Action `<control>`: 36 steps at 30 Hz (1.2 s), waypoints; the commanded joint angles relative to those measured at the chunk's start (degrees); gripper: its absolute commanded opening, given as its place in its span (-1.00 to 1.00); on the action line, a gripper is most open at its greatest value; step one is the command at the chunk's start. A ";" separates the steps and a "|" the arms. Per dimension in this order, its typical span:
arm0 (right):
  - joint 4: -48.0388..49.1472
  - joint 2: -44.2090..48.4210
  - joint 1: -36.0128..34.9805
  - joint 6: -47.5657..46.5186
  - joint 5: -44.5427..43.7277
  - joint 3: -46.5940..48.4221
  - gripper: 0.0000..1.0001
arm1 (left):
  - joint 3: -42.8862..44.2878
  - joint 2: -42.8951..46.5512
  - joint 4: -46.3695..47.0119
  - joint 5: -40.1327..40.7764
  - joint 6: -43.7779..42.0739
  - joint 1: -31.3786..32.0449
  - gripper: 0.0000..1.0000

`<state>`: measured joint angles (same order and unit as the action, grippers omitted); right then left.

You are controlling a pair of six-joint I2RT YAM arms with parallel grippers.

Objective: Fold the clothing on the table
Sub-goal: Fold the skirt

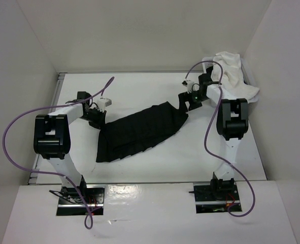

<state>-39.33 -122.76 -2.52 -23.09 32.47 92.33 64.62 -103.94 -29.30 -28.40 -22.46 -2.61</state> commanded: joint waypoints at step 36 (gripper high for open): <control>-9.98 -9.08 -6.09 -5.12 15.43 1.62 0.13 | -0.64 0.84 0.38 -2.45 -1.54 -0.46 -1.00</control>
<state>-49.52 -129.40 -7.66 -28.05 51.83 95.13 64.47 -103.94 -29.12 -28.82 -22.55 -2.79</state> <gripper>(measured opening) 0.595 0.017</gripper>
